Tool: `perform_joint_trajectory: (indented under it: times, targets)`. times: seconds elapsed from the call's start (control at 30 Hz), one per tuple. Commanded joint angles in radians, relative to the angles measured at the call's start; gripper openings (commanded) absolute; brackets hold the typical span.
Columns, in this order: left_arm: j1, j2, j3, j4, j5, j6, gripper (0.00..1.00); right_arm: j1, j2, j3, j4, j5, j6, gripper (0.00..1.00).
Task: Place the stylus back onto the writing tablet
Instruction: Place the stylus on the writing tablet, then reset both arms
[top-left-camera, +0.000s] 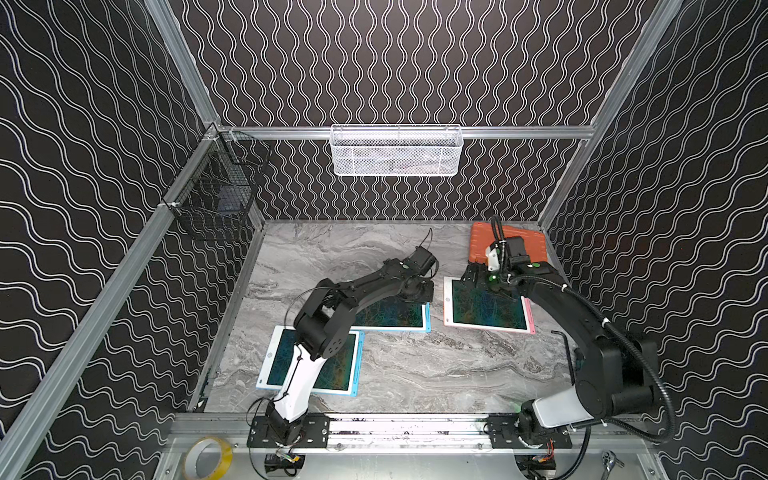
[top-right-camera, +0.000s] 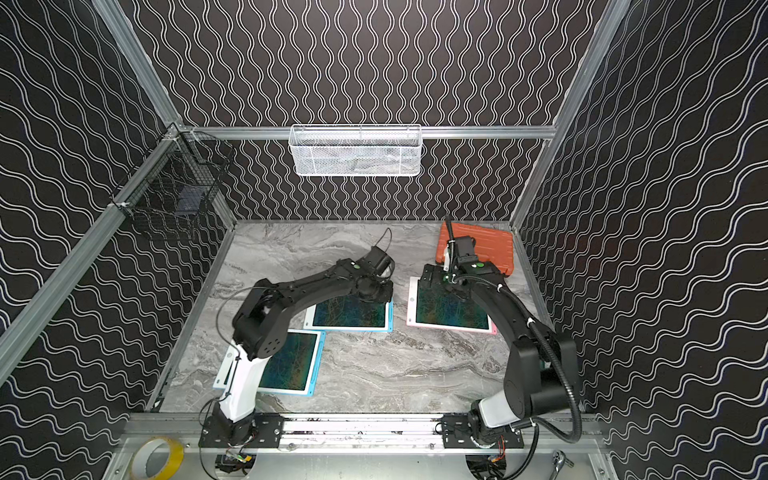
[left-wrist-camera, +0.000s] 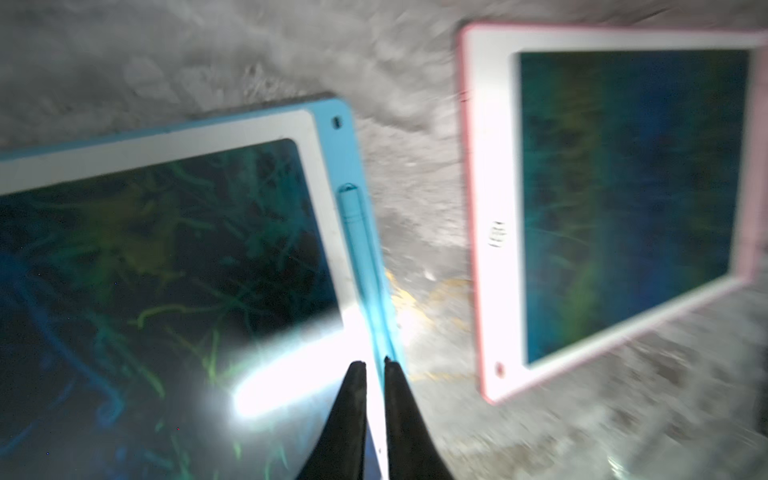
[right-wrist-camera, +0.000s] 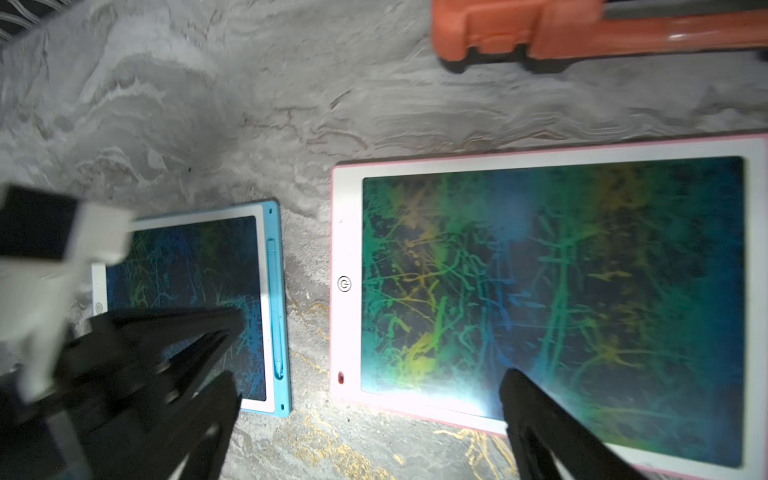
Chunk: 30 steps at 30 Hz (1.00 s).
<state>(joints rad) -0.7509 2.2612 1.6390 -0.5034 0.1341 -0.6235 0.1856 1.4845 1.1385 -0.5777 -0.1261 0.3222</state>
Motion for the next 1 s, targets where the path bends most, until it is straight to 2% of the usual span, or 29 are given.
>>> perform_joint_trajectory:
  times: [0.0, 0.13, 0.3, 0.47, 0.5, 0.53, 0.67, 0.73, 0.83, 0.9, 0.97]
  targets:
    - [0.013, -0.08, -0.081, 0.149, 0.094, -0.008, 0.19, -0.008, -0.017, -0.009, -0.002, -0.013, 0.001, 1.0]
    - [0.017, -0.224, -0.198, 0.17, 0.083, 0.019, 0.26, -0.008, -0.036, -0.031, 0.019, 0.009, -0.004, 1.0]
    - [0.022, -0.376, -0.253, 0.06, 0.045, 0.124, 0.32, -0.008, -0.056, -0.046, 0.047, 0.055, 0.015, 1.0]
    - [0.053, -0.495, -0.306, -0.016, -0.005, 0.199, 0.37, -0.009, -0.151, -0.087, 0.135, 0.072, 0.016, 1.0]
    - [0.063, -0.518, -0.322, -0.024, -0.012, 0.206, 0.42, -0.009, -0.173, -0.1, 0.16, 0.064, 0.005, 1.0]
    - [0.076, -0.542, -0.343, -0.025, -0.016, 0.206, 0.52, -0.009, -0.192, -0.113, 0.186, 0.056, -0.001, 1.0]
    - [0.134, -0.644, -0.433, -0.003, -0.006, 0.2, 0.98, -0.009, -0.224, -0.179, 0.269, 0.017, -0.024, 1.0]
    - [0.164, -0.695, -0.467, -0.013, -0.026, 0.208, 0.99, -0.009, -0.251, -0.231, 0.33, 0.027, -0.022, 1.0]
    - [0.205, -0.767, -0.52, -0.025, -0.056, 0.223, 0.99, -0.026, -0.326, -0.362, 0.493, 0.129, 0.026, 1.0]
    - [0.231, -0.811, -0.556, -0.029, -0.065, 0.228, 0.99, -0.072, -0.339, -0.391, 0.514, 0.152, 0.061, 1.0]
    - [0.258, -0.855, -0.589, -0.029, -0.066, 0.231, 0.99, -0.125, -0.319, -0.375, 0.483, 0.119, 0.079, 1.0]
